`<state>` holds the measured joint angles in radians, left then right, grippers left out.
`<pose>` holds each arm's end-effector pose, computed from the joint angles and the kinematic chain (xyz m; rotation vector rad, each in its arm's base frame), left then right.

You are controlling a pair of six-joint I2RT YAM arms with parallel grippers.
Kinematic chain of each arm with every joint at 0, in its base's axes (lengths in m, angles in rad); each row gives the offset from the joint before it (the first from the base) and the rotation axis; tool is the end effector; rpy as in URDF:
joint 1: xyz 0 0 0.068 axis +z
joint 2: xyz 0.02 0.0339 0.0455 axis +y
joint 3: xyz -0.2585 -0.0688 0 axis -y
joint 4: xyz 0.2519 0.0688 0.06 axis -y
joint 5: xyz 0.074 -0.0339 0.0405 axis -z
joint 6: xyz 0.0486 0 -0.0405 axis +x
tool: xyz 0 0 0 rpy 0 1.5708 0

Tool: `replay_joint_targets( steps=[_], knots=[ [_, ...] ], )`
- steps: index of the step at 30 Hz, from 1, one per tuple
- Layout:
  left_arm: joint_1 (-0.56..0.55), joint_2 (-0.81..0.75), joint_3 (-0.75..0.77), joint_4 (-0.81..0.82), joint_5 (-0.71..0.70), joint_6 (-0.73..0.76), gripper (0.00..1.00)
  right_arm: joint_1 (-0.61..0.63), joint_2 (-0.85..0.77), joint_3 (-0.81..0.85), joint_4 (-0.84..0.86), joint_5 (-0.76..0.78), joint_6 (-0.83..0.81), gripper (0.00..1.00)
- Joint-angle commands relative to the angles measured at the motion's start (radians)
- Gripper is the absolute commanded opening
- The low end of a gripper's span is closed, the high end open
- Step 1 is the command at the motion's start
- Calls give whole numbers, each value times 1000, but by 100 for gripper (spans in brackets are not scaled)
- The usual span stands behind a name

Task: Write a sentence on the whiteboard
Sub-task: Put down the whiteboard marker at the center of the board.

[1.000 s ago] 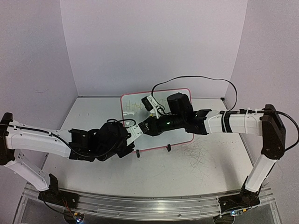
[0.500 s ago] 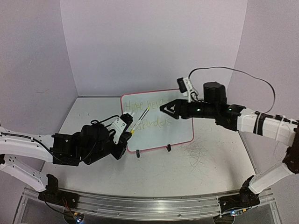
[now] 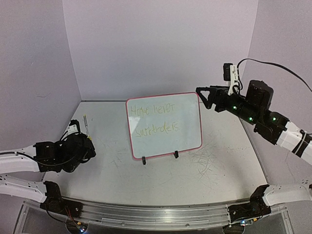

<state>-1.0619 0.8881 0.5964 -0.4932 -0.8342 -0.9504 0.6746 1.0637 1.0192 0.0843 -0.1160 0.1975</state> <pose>0.1244 -0.1492 0.2237 -0.2604 2.0572 -0.2306 0.2081 0.1736 0.3931 -0.4663 1.5133 0.7779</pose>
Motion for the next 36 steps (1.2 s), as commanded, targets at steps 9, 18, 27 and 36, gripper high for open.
replay_joint_targets(
  steps=[9,18,27,36],
  knots=[
    [181,457,70,78,339,31,0,2,-121,-39,-27,149,-62,87],
    [190,612,94,92,358,28,11,2,-161,-57,-48,179,-55,87],
    [209,470,187,-23,265,84,52,2,-170,28,-137,296,-84,93],
    [220,210,606,-21,134,462,82,2,-259,149,-174,481,-178,98]
  ],
)
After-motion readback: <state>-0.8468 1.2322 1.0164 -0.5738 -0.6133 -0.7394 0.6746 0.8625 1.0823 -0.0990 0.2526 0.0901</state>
